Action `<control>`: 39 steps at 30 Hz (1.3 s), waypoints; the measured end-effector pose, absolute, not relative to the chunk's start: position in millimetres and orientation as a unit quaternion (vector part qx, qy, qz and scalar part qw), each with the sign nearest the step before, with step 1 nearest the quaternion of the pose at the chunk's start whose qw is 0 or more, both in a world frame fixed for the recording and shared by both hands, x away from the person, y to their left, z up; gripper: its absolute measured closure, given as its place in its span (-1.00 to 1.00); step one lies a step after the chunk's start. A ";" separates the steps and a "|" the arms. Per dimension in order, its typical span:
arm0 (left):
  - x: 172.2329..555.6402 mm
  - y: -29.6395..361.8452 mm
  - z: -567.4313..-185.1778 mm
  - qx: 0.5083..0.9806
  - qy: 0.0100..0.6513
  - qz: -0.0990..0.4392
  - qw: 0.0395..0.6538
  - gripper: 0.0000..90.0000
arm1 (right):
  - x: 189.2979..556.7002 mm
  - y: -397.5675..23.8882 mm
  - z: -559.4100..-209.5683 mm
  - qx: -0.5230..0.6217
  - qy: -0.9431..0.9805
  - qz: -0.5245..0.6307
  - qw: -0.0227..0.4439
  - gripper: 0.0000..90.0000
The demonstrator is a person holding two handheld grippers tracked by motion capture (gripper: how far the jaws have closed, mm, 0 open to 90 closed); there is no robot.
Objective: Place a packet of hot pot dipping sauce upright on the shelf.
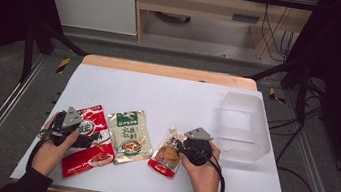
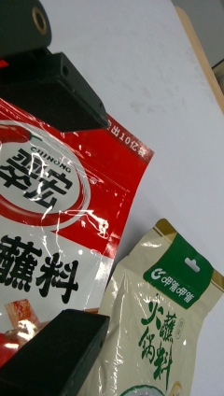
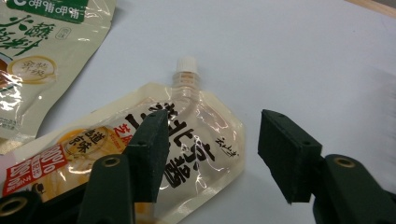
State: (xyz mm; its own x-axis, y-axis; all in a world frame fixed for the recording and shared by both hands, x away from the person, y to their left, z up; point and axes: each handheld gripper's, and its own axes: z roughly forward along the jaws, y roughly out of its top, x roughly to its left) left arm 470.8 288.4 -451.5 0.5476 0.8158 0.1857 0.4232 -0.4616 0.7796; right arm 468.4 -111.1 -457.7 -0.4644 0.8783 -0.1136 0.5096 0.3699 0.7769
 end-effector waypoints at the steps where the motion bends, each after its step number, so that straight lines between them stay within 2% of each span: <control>1: 471.1 287.3 -451.8 0.810 0.382 0.280 0.346 -0.87 | 469.0 -112.0 -457.7 0.443 0.784 0.345 0.265 0.02; 10: 465.9 284.9 -449.8 0.817 0.365 0.282 0.345 -0.87 | 472.7 -111.7 -458.8 0.444 0.782 0.345 0.270 0.12; 17: 466.1 282.8 -450.1 0.824 0.356 0.277 0.344 -0.87 | 479.7 -112.4 -461.9 0.454 0.778 0.340 0.270 0.12; 27: 464.2 279.0 -449.3 0.832 0.343 0.277 0.337 -0.86 | 494.1 -111.7 -471.9 0.486 0.776 0.327 0.234 -0.06; 35: 464.4 275.4 -450.2 0.834 0.338 0.274 0.339 -0.84 | 496.6 -113.3 -474.8 0.496 0.774 0.328 0.215 -0.06; 39: 463.5 276.2 -449.7 0.836 0.334 0.276 0.335 -0.84 | 497.2 -111.7 -477.5 0.496 0.778 0.322 0.210 0.05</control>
State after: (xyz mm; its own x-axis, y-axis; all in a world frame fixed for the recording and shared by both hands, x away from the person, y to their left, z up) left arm 463.5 276.2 -449.7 0.6241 0.7443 0.2379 0.3741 -0.5519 0.7453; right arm 497.2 -111.7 -477.5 -0.4189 0.9080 -0.0075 0.6369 0.2997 0.7103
